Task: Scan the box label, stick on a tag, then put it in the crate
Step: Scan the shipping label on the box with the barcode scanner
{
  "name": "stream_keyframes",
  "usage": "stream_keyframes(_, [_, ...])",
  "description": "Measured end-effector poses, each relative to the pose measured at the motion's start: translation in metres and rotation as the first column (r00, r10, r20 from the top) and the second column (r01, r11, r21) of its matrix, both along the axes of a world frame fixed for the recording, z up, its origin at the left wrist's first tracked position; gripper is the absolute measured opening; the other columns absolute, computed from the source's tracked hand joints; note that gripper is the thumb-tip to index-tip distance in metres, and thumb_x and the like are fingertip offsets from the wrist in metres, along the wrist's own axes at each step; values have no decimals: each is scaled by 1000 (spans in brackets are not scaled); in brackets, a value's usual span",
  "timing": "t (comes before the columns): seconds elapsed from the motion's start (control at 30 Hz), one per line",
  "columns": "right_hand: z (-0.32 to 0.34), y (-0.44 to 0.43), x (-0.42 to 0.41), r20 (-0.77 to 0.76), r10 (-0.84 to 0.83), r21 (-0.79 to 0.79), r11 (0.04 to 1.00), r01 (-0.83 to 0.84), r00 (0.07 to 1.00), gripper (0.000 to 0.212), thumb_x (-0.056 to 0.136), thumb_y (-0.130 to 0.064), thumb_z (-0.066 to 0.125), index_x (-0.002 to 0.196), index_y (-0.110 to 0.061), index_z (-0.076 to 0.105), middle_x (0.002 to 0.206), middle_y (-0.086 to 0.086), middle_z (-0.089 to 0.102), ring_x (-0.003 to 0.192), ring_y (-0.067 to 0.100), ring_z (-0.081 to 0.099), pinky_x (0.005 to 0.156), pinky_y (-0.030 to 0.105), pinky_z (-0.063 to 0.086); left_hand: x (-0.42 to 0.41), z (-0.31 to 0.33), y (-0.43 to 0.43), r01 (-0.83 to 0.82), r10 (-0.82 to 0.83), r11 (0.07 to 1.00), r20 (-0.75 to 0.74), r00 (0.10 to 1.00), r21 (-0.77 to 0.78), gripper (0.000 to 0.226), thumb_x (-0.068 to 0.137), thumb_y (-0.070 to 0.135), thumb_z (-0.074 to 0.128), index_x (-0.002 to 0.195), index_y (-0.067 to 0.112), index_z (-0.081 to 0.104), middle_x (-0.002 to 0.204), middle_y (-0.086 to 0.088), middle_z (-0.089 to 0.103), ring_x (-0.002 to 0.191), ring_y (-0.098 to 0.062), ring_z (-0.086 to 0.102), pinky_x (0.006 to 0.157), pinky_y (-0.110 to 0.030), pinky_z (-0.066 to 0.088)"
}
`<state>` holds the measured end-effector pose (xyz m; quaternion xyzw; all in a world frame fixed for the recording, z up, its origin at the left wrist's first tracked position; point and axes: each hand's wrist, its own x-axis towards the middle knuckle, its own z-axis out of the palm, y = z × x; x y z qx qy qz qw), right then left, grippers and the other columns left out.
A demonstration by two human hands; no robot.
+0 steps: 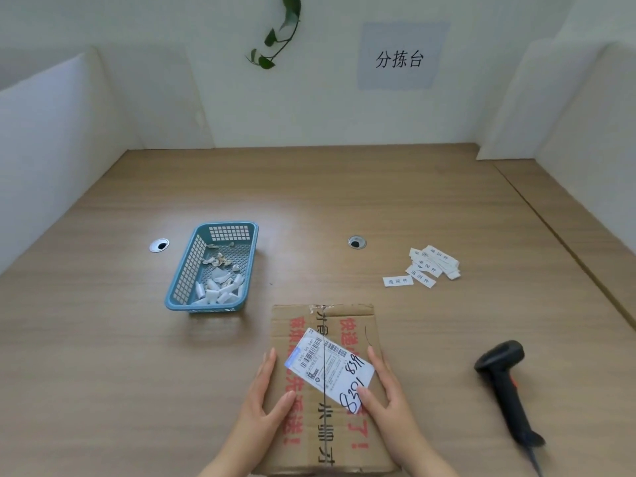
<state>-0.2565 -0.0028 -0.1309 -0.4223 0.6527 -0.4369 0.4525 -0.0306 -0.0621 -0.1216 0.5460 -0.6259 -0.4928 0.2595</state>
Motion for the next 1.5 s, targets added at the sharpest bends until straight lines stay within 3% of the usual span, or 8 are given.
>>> stream_keyframes(0.1, [-1,0,-1,-11,7,-1,1000,-7,1000,62,90,-21,64,132,-56,34,155,-20,22,127,-33,8,112,17,13,0,0,0,-12,12,1000,3,1000,11,73,83,29,69,125,72,26,153,17,27,141,0,25,117,-28,20])
stream_keyframes(0.23, [-2,0,-1,-29,15,4,1000,-15,999,63,91,-22,62,133,-58,31,158,-19,17,131,-29,4,111,15,11,-2,4,1,-15,16,999,-19,1000,45,74,65,60,68,127,67,29,151,19,31,139,-1,31,117,-32,25])
stream_keyframes(0.3, [-2,-1,-2,-50,27,6,1000,-26,998,63,92,-24,61,134,-59,29,158,-20,17,130,-30,3,108,8,11,-2,4,1,-27,28,998,-28,999,57,74,65,58,65,130,58,30,150,17,33,137,0,33,115,-28,26])
stream_keyframes(0.63, [-7,-4,-4,-103,26,12,1000,-25,994,65,91,-22,60,131,-61,28,159,-12,17,120,-39,1,90,-13,8,-7,12,1,-23,22,999,22,1000,42,65,75,38,60,128,56,28,148,12,35,136,-6,35,112,-25,27])
stream_keyframes(0.97, [-7,-3,-3,-102,19,2,1000,-19,995,63,91,-20,60,130,-59,28,160,-9,17,119,-39,1,91,-13,8,-6,12,2,-20,18,999,30,999,49,70,86,23,66,135,50,24,150,8,34,136,-8,35,114,-30,27])
stream_keyframes(1.07, [-5,-3,-3,-97,23,22,1000,-21,995,61,93,-22,59,138,-50,29,161,-8,13,131,-25,6,91,-13,7,-6,10,2,-21,20,999,40,999,41,67,88,19,63,136,46,24,150,5,35,136,-10,35,114,-31,26])
stream_keyframes(1.23, [-1,-2,-4,-84,47,35,998,-44,995,63,95,-26,56,148,-37,25,162,-7,5,137,-11,5,107,9,8,-11,11,3,-40,38,999,51,998,34,68,90,12,59,147,31,25,147,7,35,133,-10,36,111,-28,26])
stream_keyframes(1.5, [-3,-2,-3,-87,47,54,998,-42,995,63,95,-33,53,149,-39,23,163,-4,4,144,0,8,110,18,12,-12,7,3,-47,47,999,117,992,-2,67,90,15,59,147,32,27,153,4,31,138,-16,34,115,-37,23])
